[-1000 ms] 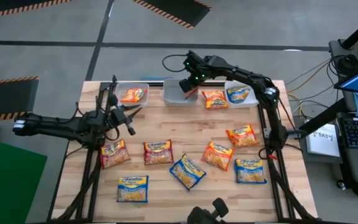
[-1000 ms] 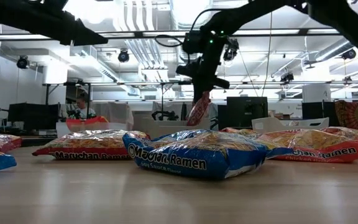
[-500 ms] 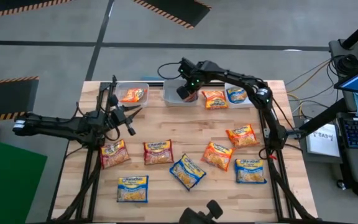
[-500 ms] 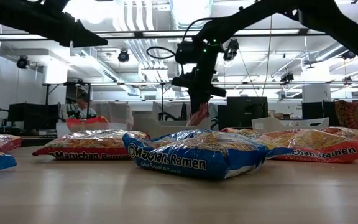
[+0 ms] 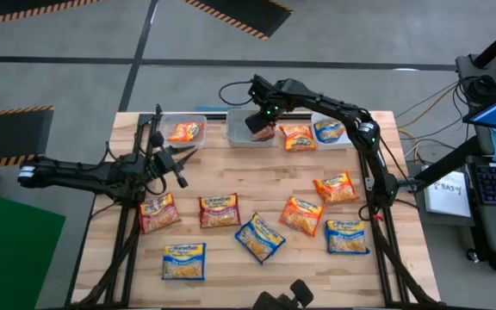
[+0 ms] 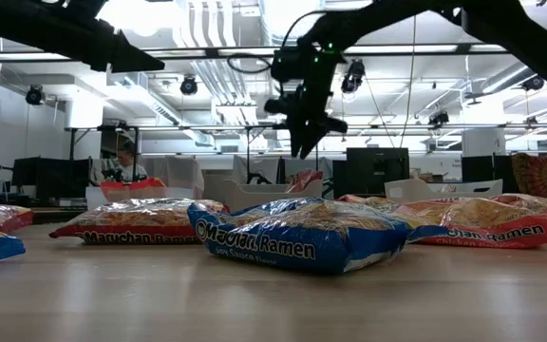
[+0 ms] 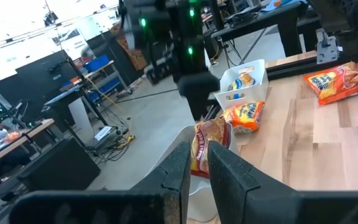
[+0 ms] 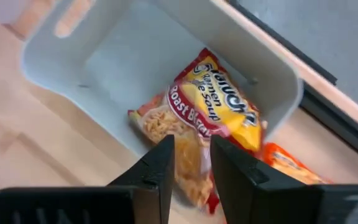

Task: Sort Maruchan noodles
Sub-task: Put the red noodle pack into the grey bin, then put the orange noodle pack into the transparent bin

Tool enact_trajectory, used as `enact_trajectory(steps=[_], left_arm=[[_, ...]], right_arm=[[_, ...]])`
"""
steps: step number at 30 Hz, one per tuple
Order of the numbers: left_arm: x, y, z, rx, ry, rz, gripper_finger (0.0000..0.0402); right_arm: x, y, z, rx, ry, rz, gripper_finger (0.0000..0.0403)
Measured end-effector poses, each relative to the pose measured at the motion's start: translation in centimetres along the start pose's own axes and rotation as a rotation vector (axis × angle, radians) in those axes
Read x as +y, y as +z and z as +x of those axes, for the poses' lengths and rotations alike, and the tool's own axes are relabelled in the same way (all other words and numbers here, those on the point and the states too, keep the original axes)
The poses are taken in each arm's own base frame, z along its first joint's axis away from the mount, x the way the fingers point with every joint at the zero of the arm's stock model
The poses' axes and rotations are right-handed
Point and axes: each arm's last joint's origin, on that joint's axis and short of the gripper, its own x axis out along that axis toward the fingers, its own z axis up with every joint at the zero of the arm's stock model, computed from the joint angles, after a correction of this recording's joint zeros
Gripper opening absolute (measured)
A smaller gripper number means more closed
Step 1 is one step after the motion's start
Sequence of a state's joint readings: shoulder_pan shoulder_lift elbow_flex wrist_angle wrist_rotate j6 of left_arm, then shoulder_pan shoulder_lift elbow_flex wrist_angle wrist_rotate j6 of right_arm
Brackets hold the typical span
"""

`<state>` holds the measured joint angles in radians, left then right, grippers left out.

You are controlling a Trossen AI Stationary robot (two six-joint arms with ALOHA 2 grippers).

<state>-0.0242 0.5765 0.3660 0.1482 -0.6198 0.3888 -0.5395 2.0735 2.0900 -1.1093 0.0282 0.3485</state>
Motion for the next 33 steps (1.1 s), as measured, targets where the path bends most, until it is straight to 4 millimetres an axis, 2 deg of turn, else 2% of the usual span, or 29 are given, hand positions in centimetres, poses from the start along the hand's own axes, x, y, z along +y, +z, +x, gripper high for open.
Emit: enact_trajectory(steps=[7, 15, 21, 28, 33], left_arm=[[-0.2, -0.1, 0.2, 0.014, -0.006, -0.007, 0.0039], [-0.9, -0.6, 0.9, 0.056, -0.023, -0.015, 0.0039], [-1.4, -0.9, 1.3, 0.088, -0.036, -0.032, 0.0039], [-1.6, -1.1, 1.5, 0.103, -0.044, -0.055, 0.0039], [-1.7, -1.1, 1.5, 0.107, -0.044, -0.104, 0.0039]], right_arm=[[1.0, -1.5, -4.9, -0.017, 0.021, -0.062, 0.0093], [5.1, -6.3, -8.0, -0.036, 0.094, -0.24, 0.0082], [7.7, -11.6, -8.0, -0.037, 0.159, -0.329, 0.0075], [7.9, -19.0, -7.0, 0.096, 0.15, -0.414, 0.0075], [7.9, -23.7, -5.5, 0.185, 0.175, -0.408, 0.0075]])
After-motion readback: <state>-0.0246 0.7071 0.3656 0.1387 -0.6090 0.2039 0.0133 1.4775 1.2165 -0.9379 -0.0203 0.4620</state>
